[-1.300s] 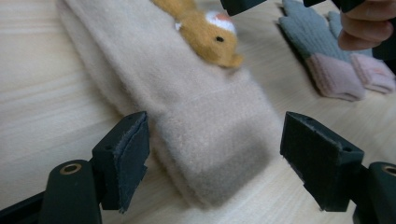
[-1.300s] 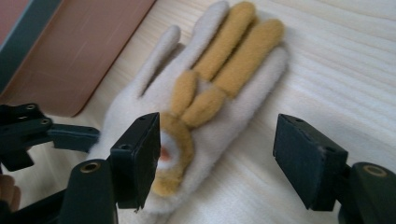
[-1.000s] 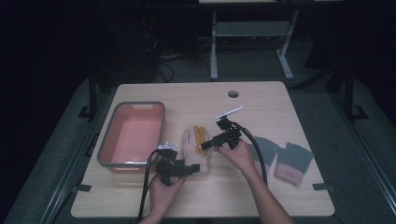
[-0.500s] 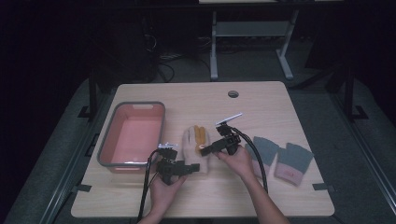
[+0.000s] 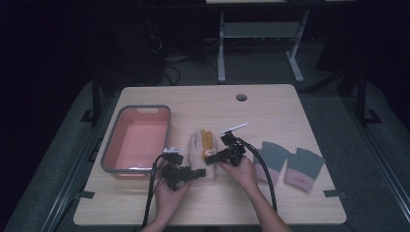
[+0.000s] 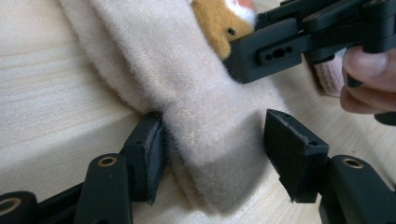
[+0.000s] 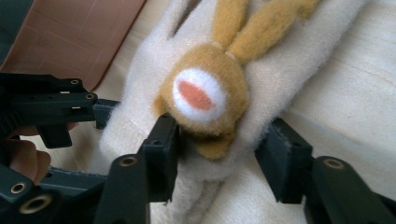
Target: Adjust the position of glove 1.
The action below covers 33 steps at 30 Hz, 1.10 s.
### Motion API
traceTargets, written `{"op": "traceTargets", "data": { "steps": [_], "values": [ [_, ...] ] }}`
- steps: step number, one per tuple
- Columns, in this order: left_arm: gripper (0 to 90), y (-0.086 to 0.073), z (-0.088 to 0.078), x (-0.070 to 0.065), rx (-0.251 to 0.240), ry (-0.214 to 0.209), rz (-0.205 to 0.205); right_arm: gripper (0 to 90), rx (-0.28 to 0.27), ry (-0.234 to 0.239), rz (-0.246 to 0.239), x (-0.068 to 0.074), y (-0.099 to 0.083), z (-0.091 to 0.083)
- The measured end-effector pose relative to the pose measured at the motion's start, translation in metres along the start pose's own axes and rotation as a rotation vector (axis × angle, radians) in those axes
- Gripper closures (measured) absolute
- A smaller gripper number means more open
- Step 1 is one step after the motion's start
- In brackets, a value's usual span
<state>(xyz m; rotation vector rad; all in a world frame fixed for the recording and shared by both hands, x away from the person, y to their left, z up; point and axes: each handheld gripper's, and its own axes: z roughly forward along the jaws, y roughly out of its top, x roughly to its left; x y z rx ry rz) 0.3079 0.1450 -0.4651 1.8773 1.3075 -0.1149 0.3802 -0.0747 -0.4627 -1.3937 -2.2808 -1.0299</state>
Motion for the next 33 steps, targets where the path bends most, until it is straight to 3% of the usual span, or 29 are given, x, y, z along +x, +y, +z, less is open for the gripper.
{"op": "traceTargets", "data": {
  "steps": [5,9,12,24,31,32,33],
  "values": [
    [44.4,0.002,0.002,0.001,0.010,-0.010,-0.004,59.3,-0.010,0.033,0.039,-0.002,-0.003,0.001],
    [50.9,0.004,0.004,0.002,0.015,-0.025,-0.014,62.6,-0.017,0.030,0.026,-0.002,-0.003,0.003],
    [54.8,0.005,0.006,0.006,0.008,-0.049,-0.045,66.1,-0.018,0.045,0.046,-0.004,-0.003,0.005],
    [64.3,0.007,0.005,0.009,-0.005,-0.086,-0.049,77.9,-0.034,0.069,0.033,-0.005,-0.003,-0.001],
    [65.1,0.007,0.006,0.011,0.005,-0.092,-0.043,78.3,-0.029,0.055,0.038,-0.005,-0.003,-0.002],
    [65.2,0.007,0.006,0.012,0.005,-0.098,-0.054,72.3,-0.024,0.032,0.037,-0.006,-0.003,-0.002],
    [65.2,0.007,0.006,0.012,0.005,-0.098,-0.054,72.3,-0.024,0.032,0.037,-0.006,-0.003,-0.002]
  ]
}}
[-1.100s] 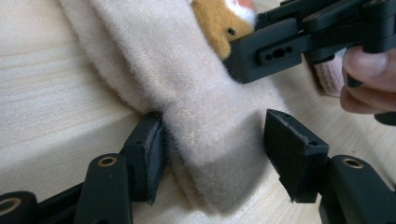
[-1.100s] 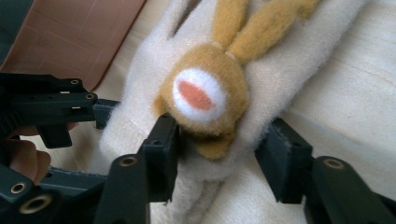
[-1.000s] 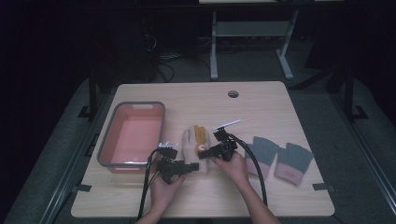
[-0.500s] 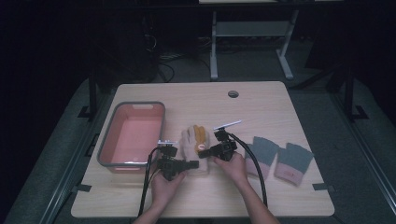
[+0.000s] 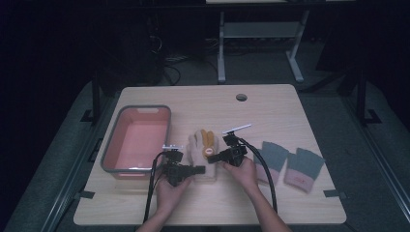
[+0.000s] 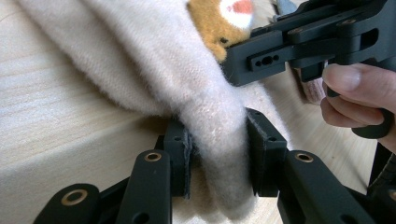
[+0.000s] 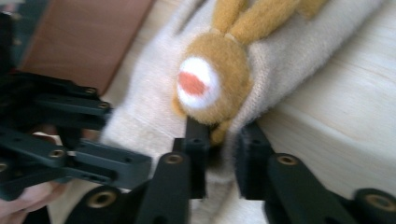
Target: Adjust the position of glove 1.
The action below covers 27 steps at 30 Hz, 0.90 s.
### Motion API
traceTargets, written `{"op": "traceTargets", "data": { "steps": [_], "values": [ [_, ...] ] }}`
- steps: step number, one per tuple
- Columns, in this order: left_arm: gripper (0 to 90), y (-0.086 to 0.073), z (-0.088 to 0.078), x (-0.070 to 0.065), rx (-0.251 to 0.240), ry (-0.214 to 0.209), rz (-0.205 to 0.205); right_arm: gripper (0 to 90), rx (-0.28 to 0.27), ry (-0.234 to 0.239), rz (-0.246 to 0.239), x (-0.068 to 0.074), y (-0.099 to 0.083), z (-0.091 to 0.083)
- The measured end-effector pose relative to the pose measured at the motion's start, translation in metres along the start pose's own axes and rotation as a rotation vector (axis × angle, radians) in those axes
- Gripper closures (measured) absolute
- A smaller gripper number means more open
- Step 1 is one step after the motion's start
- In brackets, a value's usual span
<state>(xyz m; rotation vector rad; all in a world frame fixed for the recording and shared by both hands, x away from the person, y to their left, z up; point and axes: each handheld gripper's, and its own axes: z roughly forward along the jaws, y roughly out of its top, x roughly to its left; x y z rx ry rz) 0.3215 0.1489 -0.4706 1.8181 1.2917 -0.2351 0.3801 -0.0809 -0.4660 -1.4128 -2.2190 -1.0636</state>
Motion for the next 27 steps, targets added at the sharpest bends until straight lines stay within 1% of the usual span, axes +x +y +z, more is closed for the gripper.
{"op": "traceTargets", "data": {
  "steps": [1,2,4,6,8,9,10,11,13,14,18,19,20,21,24,27],
  "values": [
    [65.1,0.000,0.000,0.001,0.003,-0.004,-0.003,66.6,0.008,-0.011,0.027,-0.003,0.000,0.001],
    [65.0,0.000,0.000,0.001,0.003,-0.004,-0.002,66.4,0.015,-0.006,0.048,-0.002,0.000,0.000],
    [64.5,0.000,0.001,0.001,0.006,-0.005,-0.003,66.4,0.015,-0.006,0.050,-0.003,0.000,0.000],
    [64.4,0.001,0.002,0.002,0.005,-0.013,-0.017,67.3,0.015,-0.014,0.041,-0.001,0.001,0.001],
    [64.5,0.001,0.002,0.003,0.006,-0.017,-0.022,72.0,0.013,-0.011,0.036,0.000,0.001,0.004],
    [65.7,0.001,0.002,0.003,0.005,-0.017,-0.019,77.4,0.011,0.005,0.033,-0.001,0.000,0.004],
    [65.7,0.001,0.002,0.003,0.002,-0.019,-0.016,77.4,0.011,0.005,0.033,-0.001,0.000,0.004],
    [66.8,0.002,0.002,0.003,0.002,-0.025,-0.013,80.8,0.005,0.025,0.028,-0.002,0.000,0.002],
    [67.3,0.002,0.001,0.003,0.000,-0.033,-0.011,81.7,-0.003,0.028,0.010,-0.002,-0.001,0.000],
    [67.3,0.002,0.001,0.003,-0.003,-0.033,-0.008,81.8,-0.011,0.029,0.009,-0.001,0.000,-0.001],
    [67.3,0.003,0.001,0.001,-0.001,-0.033,0.001,81.9,-0.013,0.032,0.003,0.001,0.000,-0.006],
    [67.3,0.006,-0.001,-0.002,-0.003,-0.035,0.013,81.9,-0.022,0.040,0.003,0.001,0.000,-0.009],
    [67.3,0.006,-0.001,-0.002,-0.003,-0.035,0.013,81.9,-0.022,0.040,0.003,0.001,0.000,-0.009],
    [67.3,0.009,-0.002,-0.006,0.003,-0.033,0.032,81.9,-0.030,0.047,0.002,0.001,0.000,-0.012],
    [67.2,0.012,-0.004,-0.009,0.002,-0.034,0.042,81.9,-0.041,0.045,-0.007,0.003,0.001,-0.016],
    [67.2,0.016,-0.006,-0.012,-0.005,-0.045,0.047,81.9,-0.059,0.051,-0.007,0.005,0.001,-0.025]
  ]
}}
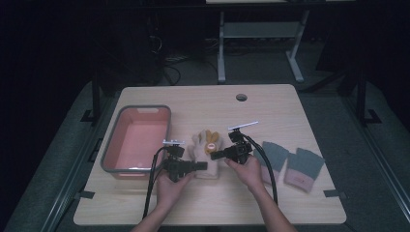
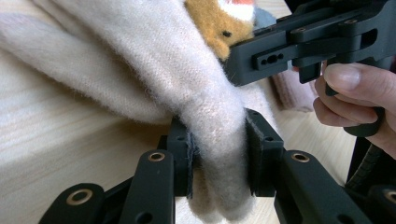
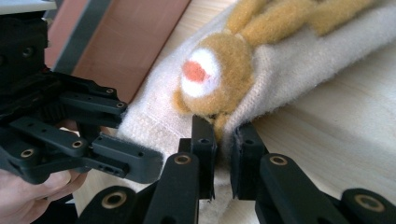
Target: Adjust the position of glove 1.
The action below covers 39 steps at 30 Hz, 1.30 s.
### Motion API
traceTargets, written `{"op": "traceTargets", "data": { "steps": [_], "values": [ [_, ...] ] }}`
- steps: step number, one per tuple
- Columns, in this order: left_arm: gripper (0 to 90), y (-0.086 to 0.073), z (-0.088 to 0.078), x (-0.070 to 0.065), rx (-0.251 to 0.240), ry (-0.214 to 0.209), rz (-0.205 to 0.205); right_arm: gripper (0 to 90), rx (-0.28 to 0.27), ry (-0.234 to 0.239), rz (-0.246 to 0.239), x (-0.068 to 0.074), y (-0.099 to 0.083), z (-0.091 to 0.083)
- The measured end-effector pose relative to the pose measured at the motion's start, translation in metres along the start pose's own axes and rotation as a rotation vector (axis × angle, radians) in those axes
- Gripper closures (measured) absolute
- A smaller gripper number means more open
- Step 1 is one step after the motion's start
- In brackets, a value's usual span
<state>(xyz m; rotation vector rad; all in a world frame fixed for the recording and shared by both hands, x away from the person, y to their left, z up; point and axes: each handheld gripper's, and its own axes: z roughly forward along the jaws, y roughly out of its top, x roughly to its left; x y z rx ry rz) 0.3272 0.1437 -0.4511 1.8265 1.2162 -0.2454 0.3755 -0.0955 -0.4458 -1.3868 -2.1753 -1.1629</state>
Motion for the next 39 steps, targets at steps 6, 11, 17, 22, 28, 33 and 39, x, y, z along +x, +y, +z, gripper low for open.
{"op": "traceTargets", "data": {
  "steps": [6,11,17,22,28,33,39],
  "values": [
    [67.1,0.005,-0.003,-0.007,-0.010,-0.011,0.012,82.0,-0.021,0.003,-0.009,0.004,0.001,-0.010],
    [67.1,0.010,-0.006,-0.010,-0.012,-0.016,0.025,82.0,-0.034,0.001,-0.020,0.006,0.004,-0.016],
    [67.1,0.017,-0.012,-0.014,-0.023,-0.031,0.033,82.2,-0.048,0.002,-0.036,0.013,0.009,-0.024],
    [67.1,0.024,-0.017,-0.018,-0.028,-0.047,0.044,82.3,-0.064,0.011,-0.036,0.017,0.013,-0.031],
    [67.0,0.029,-0.022,-0.020,-0.038,-0.056,0.047,82.4,-0.066,0.007,-0.044,0.023,0.019,-0.038],
    [67.0,0.032,-0.023,-0.021,-0.037,-0.061,0.052,82.5,-0.068,0.010,-0.046,0.025,0.021,-0.040],
    [67.0,0.033,-0.024,-0.023,-0.034,-0.064,0.053,82.7,-0.078,0.020,-0.043,0.025,0.021,-0.042]
  ]
}}
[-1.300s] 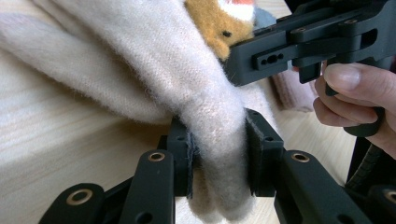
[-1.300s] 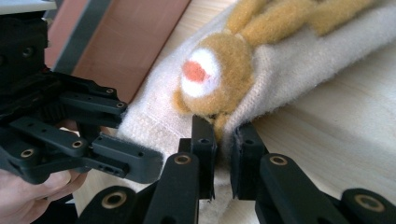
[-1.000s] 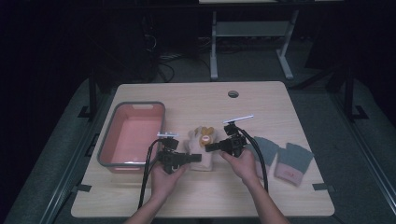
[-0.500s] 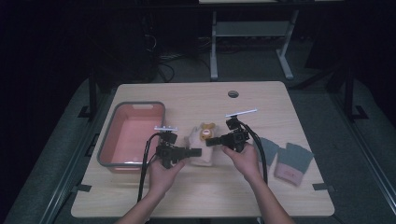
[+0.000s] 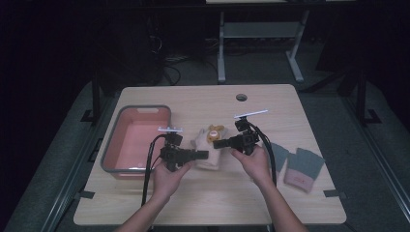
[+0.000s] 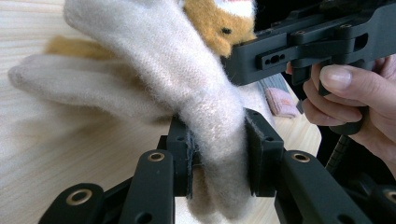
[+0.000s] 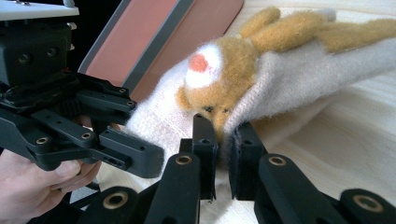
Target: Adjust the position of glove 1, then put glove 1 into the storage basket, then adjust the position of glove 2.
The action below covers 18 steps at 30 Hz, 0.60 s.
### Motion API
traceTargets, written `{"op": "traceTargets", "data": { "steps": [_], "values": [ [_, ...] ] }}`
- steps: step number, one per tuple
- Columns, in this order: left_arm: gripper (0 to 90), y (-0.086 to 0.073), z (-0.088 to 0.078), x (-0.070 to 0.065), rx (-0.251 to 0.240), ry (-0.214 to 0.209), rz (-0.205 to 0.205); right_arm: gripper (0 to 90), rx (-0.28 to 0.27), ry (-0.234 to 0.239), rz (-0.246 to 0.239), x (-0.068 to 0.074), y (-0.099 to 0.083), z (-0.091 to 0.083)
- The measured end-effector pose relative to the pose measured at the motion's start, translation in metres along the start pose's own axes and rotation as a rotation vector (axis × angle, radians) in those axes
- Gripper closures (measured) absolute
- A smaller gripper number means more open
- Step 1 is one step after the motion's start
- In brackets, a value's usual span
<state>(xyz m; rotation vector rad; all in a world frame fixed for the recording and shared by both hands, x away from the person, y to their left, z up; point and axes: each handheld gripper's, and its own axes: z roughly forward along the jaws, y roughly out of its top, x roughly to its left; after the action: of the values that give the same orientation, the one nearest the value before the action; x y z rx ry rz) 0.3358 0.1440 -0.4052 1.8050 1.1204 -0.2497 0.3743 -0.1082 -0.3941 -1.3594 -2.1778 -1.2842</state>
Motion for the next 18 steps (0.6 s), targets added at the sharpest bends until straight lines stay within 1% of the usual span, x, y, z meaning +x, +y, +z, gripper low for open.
{"op": "traceTargets", "data": {
  "steps": [4,6,7,9,18],
  "values": [
    [67.0,0.0022,-0.0011,-0.0006,0.000,-0.003,0.012,82.8,0.002,-0.004,-0.006,0.0028,0.0019,-0.0028],
    [67.0,0.0037,-0.0016,-0.0022,0.000,-0.002,0.005,82.8,-0.001,-0.005,-0.012,0.0044,0.0041,-0.0049],
    [67.1,0.0057,-0.0022,-0.0028,0.001,-0.006,0.016,82.8,0.001,-0.005,-0.012,0.0046,0.0049,-0.0056],
    [67.1,0.0070,-0.0029,-0.0036,0.003,-0.004,0.022,82.8,0.002,-0.004,-0.009,0.0051,0.0059,-0.0067],
    [67.1,0.0085,-0.0050,-0.0041,-0.002,-0.013,0.018,82.9,0.002,-0.006,-0.014,0.0077,0.0081,-0.0084]
  ]
}}
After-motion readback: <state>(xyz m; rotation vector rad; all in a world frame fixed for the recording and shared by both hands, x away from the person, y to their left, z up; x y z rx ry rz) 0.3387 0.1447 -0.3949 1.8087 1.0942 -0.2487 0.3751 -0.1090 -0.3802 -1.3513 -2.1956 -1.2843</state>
